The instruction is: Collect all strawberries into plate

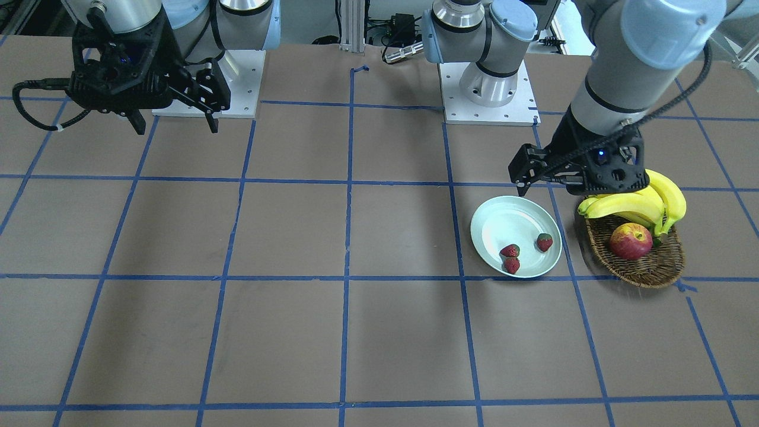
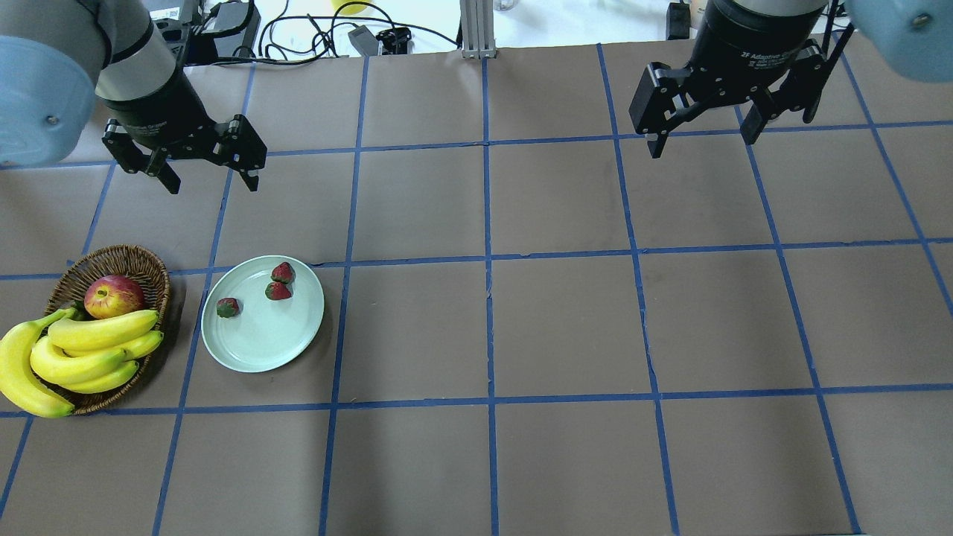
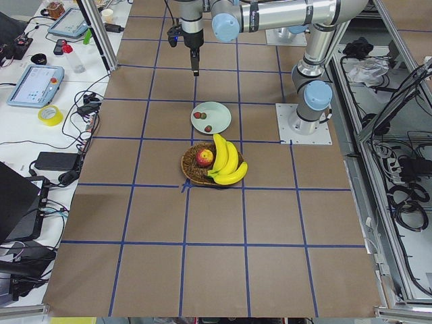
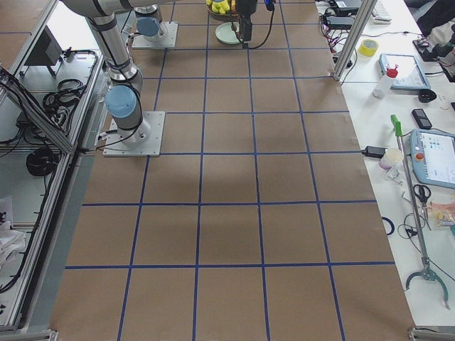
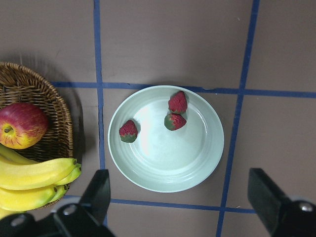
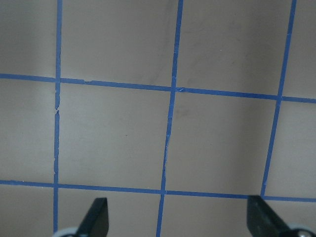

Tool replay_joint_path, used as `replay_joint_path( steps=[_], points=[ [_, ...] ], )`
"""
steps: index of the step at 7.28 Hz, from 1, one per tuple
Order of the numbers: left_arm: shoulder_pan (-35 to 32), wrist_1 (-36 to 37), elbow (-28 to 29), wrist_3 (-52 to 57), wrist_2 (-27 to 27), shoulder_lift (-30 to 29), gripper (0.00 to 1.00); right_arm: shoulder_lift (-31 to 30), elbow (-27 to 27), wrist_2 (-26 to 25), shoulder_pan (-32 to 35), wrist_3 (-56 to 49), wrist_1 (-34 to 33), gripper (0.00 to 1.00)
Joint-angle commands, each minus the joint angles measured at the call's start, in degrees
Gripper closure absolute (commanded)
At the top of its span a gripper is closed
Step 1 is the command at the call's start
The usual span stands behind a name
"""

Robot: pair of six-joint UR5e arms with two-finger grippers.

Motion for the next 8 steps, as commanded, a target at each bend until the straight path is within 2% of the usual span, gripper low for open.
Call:
replay_joint_path(
  steps=[1,3,8],
  points=[
    [-3.64,-0.36,1.55,-2.48,-0.38,2.51,0.00,0.13,0.01,-0.13,0.84,0.00,-0.08,0.00],
    [-3.74,-4.83,2.17,-2.57,-5.36,5.58,0.00,0.13,0.01,-0.40,0.84,0.00,-0.08,0.00],
    [-3.65,-5.64,1.21,-2.39,-5.47,7.09,0.00,0.22,0.01,-0.48,0.76,0.00,-0.08,0.00]
  ],
)
